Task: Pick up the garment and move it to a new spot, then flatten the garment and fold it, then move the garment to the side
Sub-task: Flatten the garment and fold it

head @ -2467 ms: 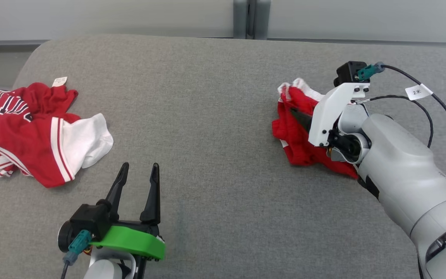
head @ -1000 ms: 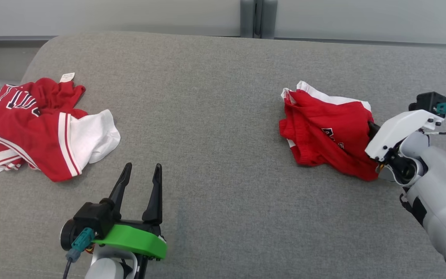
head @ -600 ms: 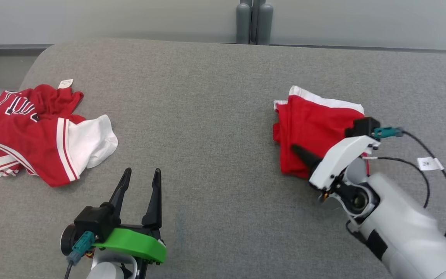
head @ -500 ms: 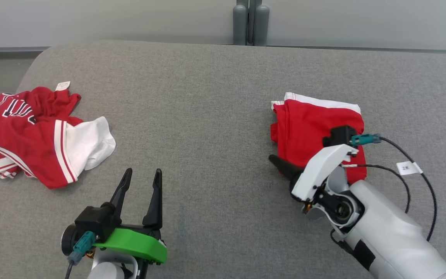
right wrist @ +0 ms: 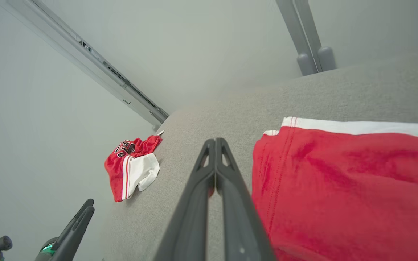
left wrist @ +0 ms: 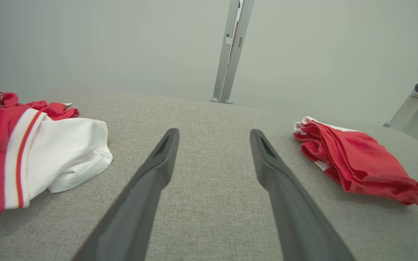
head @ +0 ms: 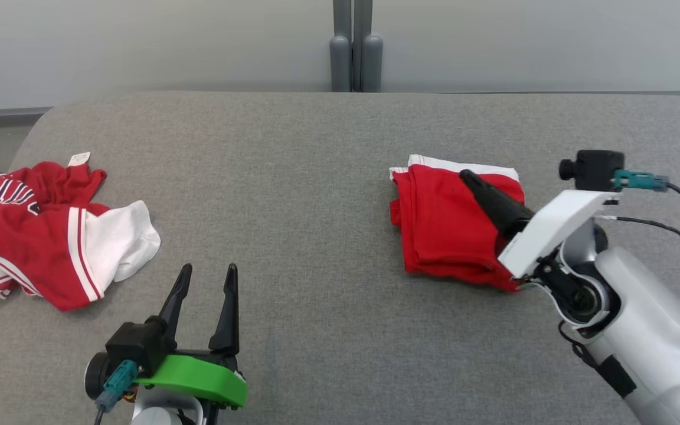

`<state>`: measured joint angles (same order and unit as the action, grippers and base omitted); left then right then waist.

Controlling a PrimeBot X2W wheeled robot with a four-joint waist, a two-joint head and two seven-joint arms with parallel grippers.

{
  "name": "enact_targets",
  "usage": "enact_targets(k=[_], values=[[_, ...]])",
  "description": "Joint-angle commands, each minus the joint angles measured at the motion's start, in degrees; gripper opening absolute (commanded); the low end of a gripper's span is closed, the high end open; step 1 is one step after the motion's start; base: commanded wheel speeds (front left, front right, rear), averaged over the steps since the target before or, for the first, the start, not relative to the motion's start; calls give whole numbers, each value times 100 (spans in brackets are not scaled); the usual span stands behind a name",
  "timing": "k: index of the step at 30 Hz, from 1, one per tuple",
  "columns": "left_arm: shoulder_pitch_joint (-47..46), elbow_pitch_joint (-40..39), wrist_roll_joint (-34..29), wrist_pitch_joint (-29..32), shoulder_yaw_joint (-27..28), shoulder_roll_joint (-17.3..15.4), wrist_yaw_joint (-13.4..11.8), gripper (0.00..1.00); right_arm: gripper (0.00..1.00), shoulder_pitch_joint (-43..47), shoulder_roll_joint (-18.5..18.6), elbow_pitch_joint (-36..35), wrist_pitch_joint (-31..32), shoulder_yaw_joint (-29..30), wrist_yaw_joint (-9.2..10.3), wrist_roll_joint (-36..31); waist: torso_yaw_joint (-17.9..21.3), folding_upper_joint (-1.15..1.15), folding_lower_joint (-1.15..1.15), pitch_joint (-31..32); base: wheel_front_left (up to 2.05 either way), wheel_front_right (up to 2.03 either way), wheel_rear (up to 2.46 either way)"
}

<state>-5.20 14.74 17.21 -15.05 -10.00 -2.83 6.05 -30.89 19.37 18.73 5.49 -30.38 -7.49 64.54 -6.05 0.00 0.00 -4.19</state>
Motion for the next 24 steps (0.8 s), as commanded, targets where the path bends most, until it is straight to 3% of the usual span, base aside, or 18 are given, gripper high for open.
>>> enact_targets(k=[1, 2, 3, 4, 12, 24], values=[[116, -39, -36, -18, 47, -15, -13, 100, 29, 182, 104, -140, -101, 110, 0, -122, 134, 0, 0, 122, 0, 0, 0], [130, -57, -52, -18, 67, -22, -15, 100, 43, 247, 190, -272, -153, 189, 0, -200, 176, 0, 0, 150, 0, 0, 0], [137, -76, -62, -18, 91, -30, -18, 100, 50, 304, 255, -361, -239, 294, 0, -258, 214, 0, 0, 176, 0, 0, 0], [146, -96, -70, -18, 123, -41, -21, 100, 100, 378, 341, -482, -334, 397, 0, -365, 253, 0, 0, 201, 0, 0, 0], [306, -370, -104, -18, 434, -114, -69, 100, 100, 1148, 470, -775, -1030, 1236, 0, -1298, 538, 0, 0, 389, 0, 0, 0], [484, -670, -315, -18, 883, -132, -125, 100, 100, 2419, -318, -804, -1875, 2394, 0, -3100, 706, 0, 0, 482, 0, 0, 0]])
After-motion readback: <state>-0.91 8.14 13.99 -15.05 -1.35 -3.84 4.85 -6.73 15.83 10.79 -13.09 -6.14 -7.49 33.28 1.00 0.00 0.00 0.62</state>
